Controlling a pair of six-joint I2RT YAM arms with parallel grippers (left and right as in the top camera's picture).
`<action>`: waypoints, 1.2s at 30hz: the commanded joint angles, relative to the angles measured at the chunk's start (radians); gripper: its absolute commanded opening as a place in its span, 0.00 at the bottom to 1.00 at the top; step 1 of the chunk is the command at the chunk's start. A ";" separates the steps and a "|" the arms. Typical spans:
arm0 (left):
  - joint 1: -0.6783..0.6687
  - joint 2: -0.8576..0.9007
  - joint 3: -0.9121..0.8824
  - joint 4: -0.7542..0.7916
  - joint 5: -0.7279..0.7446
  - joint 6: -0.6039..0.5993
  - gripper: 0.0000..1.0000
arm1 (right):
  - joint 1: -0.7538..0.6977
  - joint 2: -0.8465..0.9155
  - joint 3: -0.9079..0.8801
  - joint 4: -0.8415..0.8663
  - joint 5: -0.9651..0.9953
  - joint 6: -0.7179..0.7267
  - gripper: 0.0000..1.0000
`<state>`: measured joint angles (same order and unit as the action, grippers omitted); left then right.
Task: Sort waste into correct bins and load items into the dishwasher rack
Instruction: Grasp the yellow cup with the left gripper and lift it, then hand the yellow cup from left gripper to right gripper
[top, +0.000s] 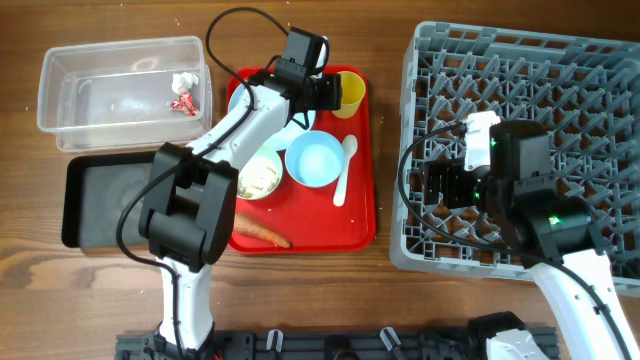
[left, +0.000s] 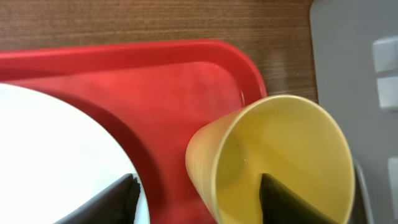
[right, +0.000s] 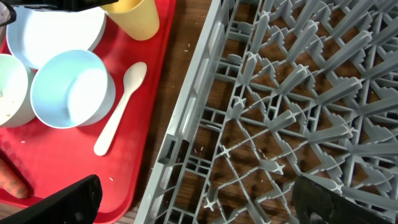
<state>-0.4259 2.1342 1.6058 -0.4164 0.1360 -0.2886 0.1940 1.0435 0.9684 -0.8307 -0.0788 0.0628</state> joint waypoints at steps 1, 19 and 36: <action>0.002 0.015 0.018 0.000 -0.006 -0.005 0.17 | 0.005 0.001 0.020 -0.001 -0.013 -0.007 1.00; 0.251 -0.154 0.018 -0.076 0.899 -0.146 0.04 | 0.005 0.135 0.020 0.187 0.050 0.203 1.00; 0.152 -0.154 0.018 -0.374 1.201 -0.086 0.04 | 0.005 0.185 0.020 0.527 -0.705 -0.027 1.00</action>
<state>-0.2428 1.9953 1.6135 -0.7891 1.2514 -0.3981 0.1955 1.2293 0.9718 -0.3061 -0.7238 0.0769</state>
